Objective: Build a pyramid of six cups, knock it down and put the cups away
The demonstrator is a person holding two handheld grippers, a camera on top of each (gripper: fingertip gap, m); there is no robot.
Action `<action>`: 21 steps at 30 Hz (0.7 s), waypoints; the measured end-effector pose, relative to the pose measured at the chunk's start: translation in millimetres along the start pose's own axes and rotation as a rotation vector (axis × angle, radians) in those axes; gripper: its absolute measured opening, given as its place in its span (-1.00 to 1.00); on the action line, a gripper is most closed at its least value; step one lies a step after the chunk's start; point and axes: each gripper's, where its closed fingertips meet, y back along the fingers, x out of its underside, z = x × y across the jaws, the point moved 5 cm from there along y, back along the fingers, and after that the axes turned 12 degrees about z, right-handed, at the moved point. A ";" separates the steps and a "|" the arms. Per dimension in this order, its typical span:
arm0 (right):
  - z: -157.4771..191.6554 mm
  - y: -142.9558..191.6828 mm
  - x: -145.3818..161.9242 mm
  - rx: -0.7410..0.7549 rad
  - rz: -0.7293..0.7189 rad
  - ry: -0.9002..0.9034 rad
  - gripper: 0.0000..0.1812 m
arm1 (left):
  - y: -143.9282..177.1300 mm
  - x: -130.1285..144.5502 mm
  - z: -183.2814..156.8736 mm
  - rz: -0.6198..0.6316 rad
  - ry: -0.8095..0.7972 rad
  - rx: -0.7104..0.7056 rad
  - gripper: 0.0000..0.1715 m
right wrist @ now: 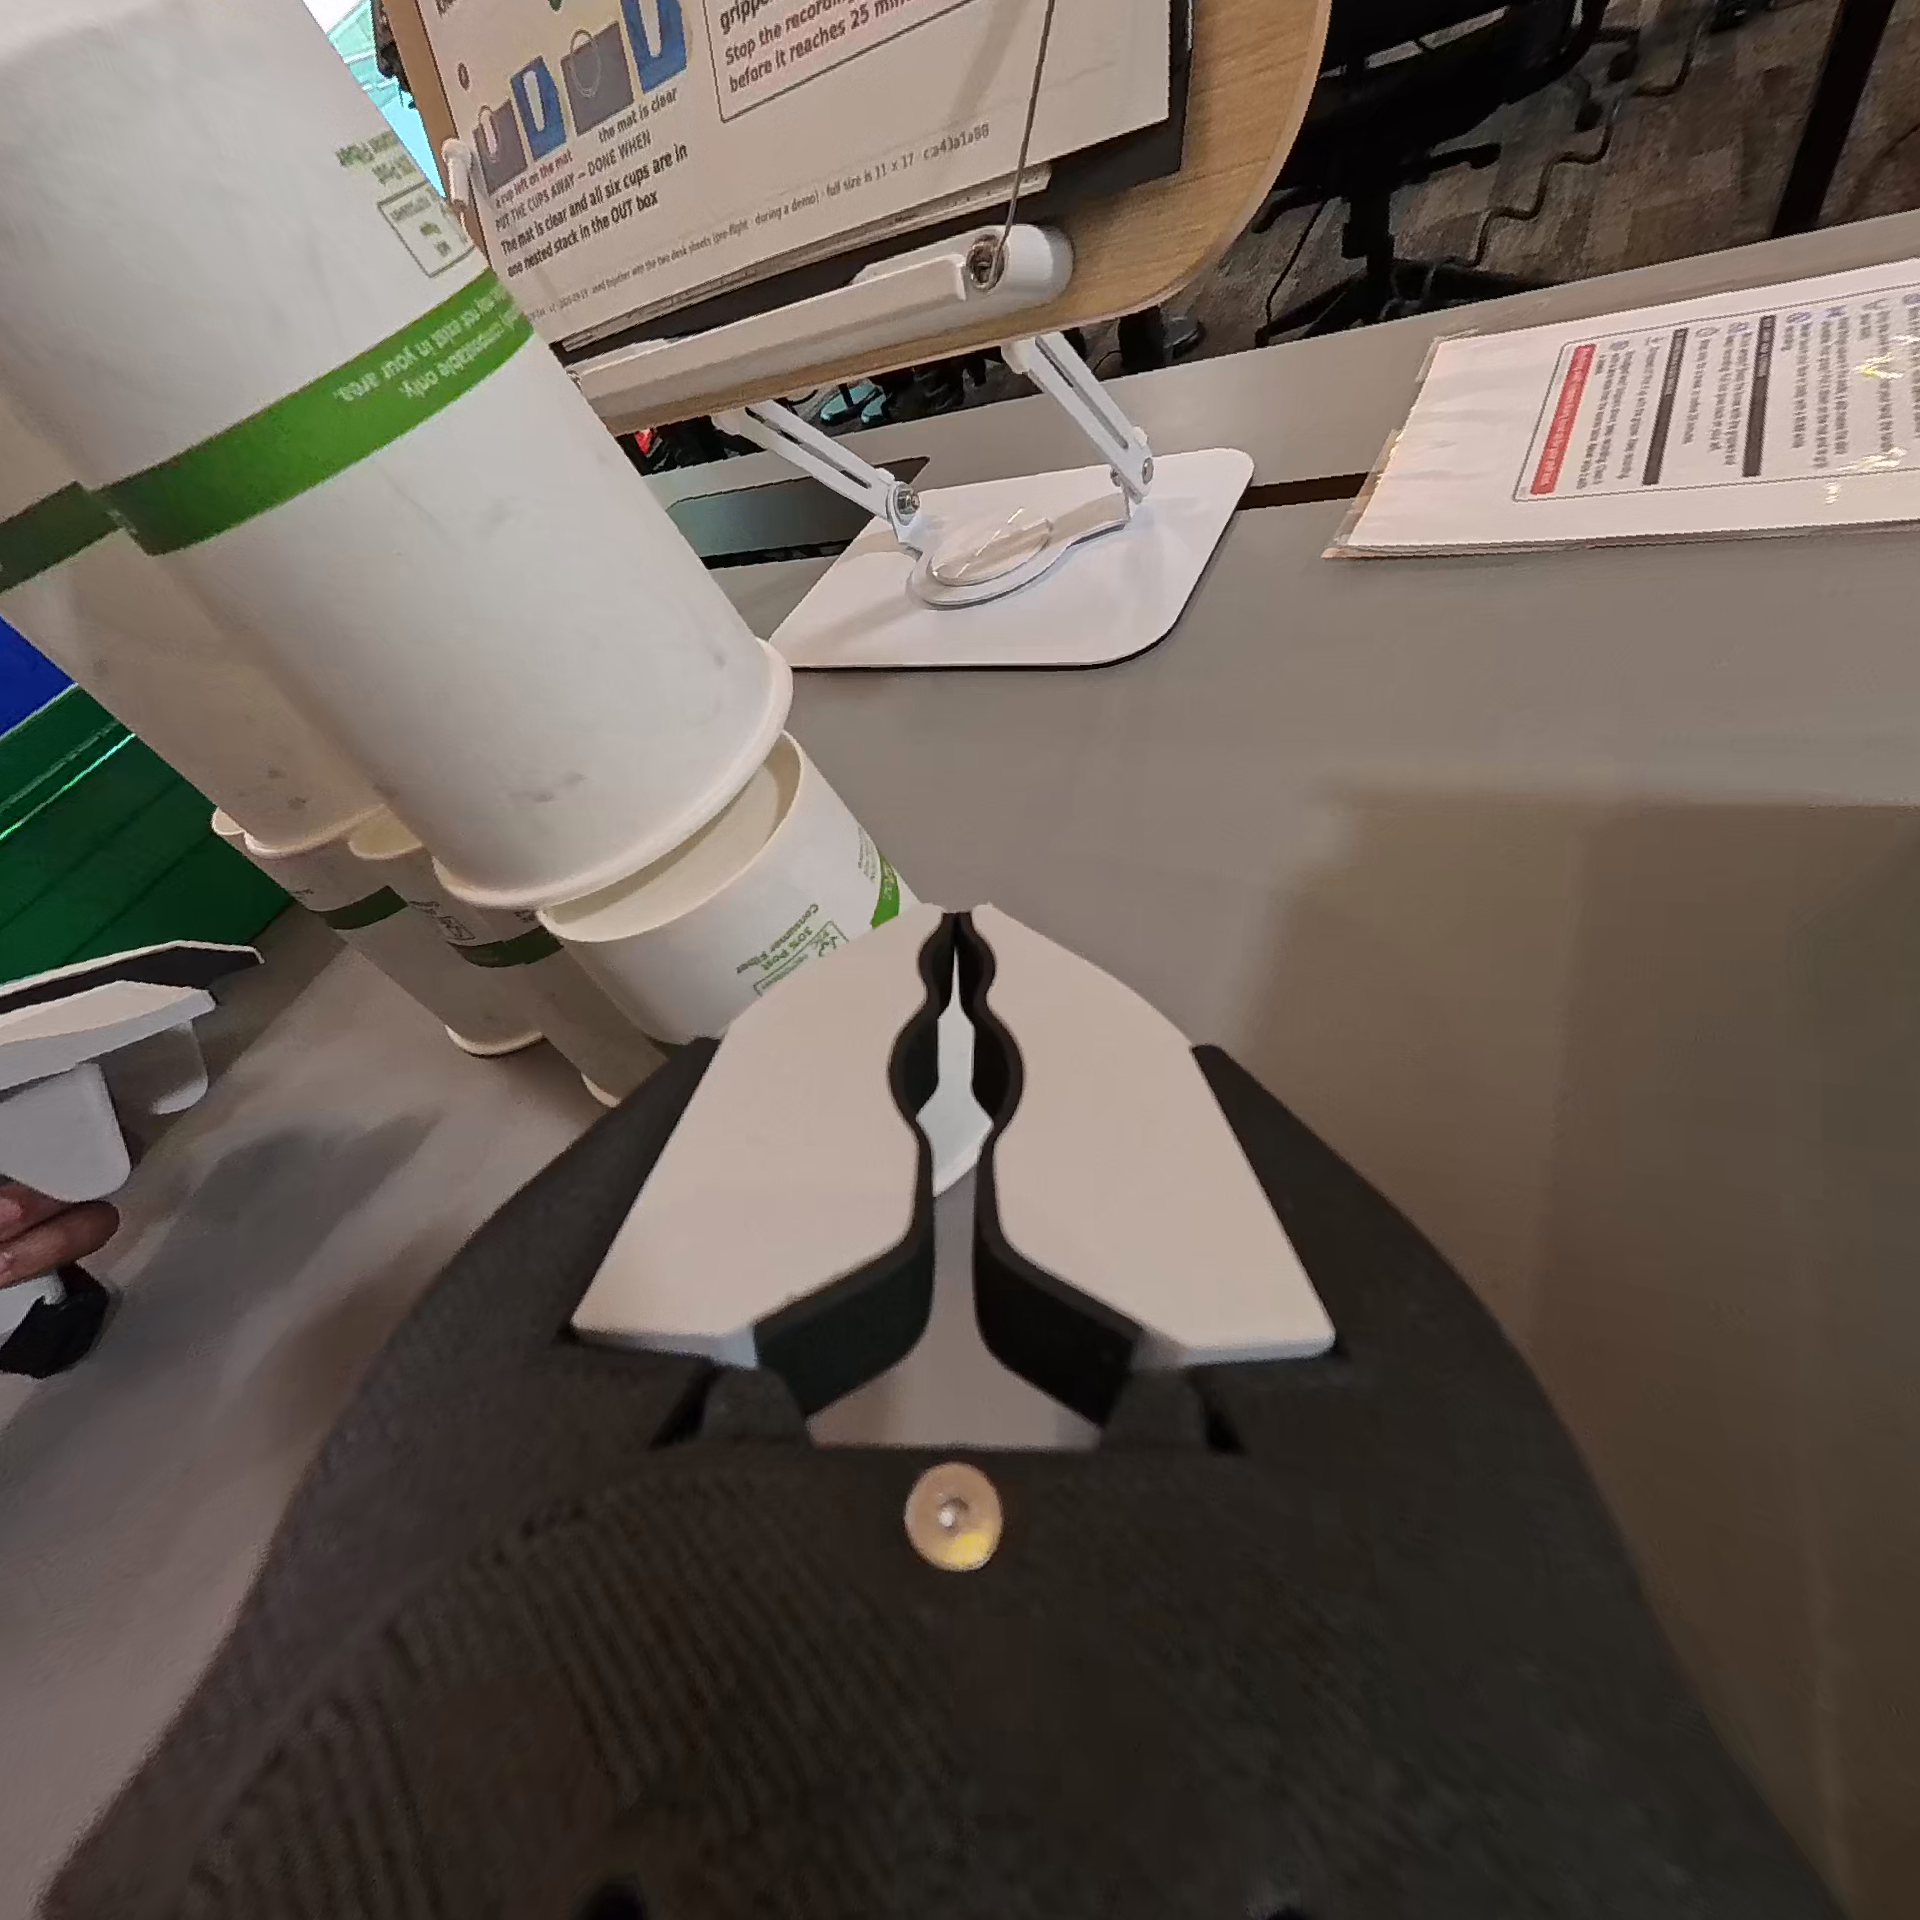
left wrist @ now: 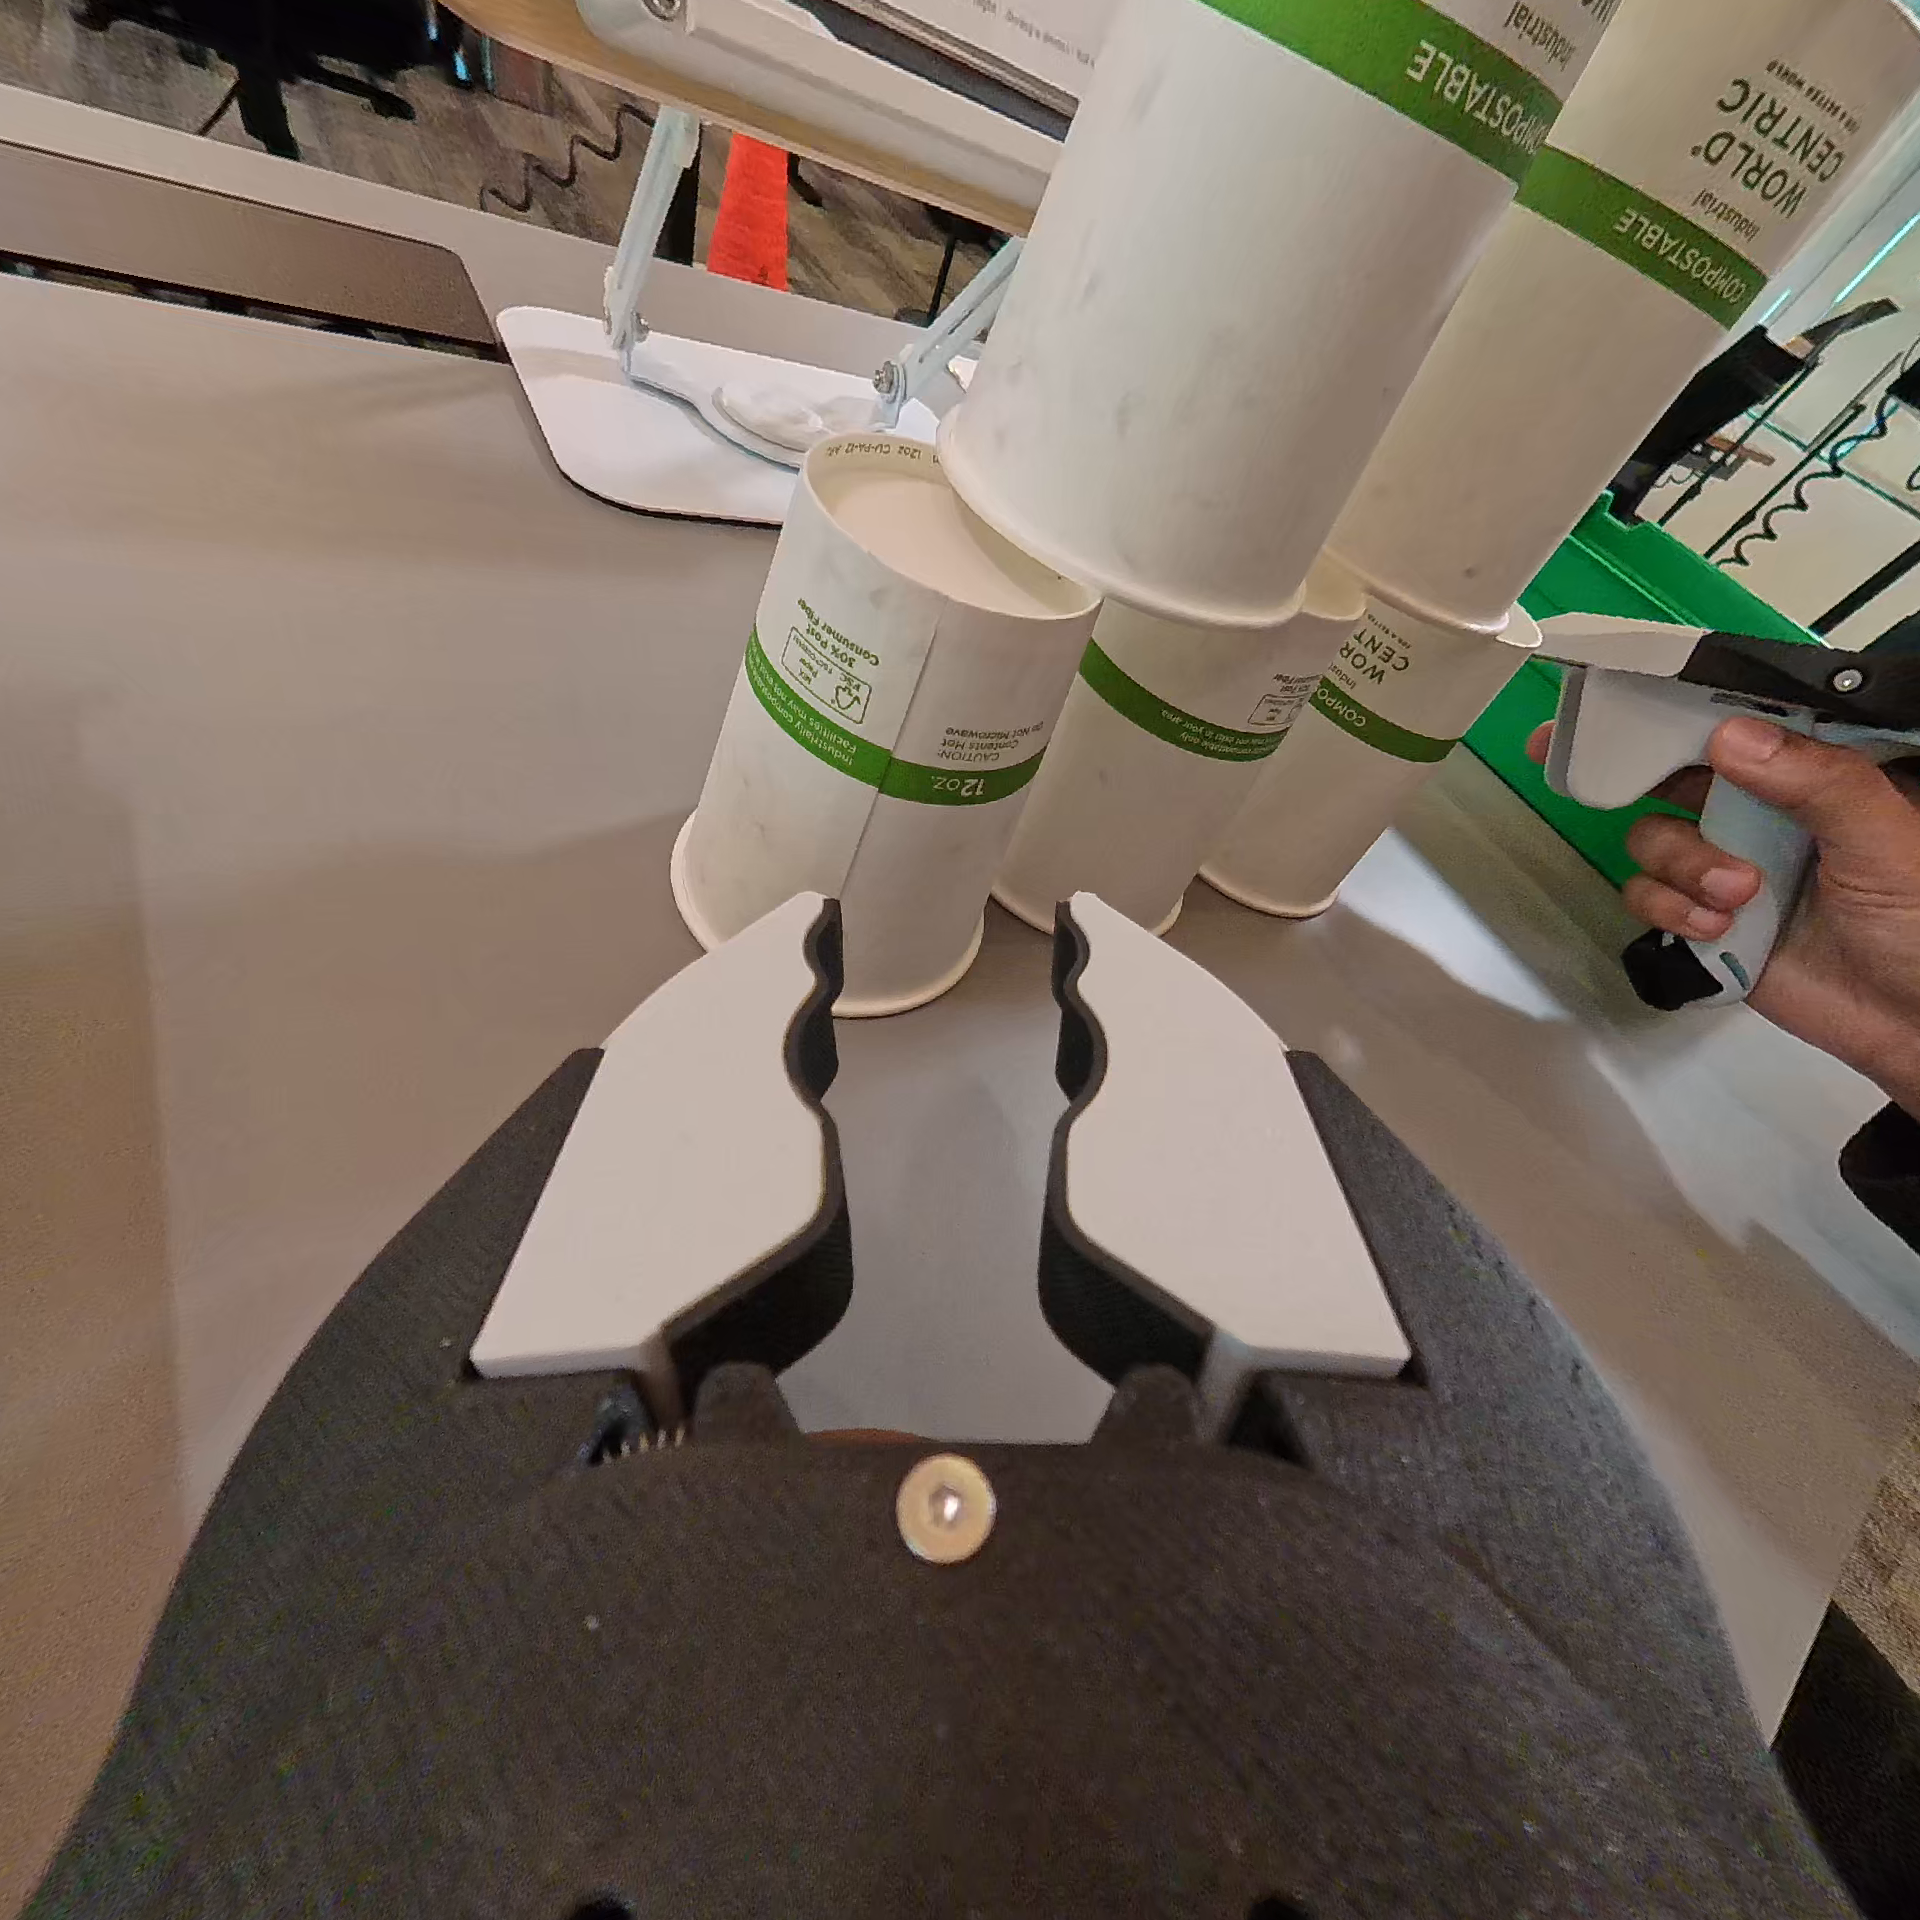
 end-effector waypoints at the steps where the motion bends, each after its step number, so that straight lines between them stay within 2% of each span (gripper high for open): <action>1: 0.0 -0.1 0.1 0.003 0.000 0.002 -1.00 | 0.1 0.0 -0.1 0.000 0.000 0.000 -0.54; 21: -1.5 -2.1 1.3 0.030 0.001 0.011 -1.00 | -0.4 0.4 -0.2 0.005 0.001 0.005 -0.54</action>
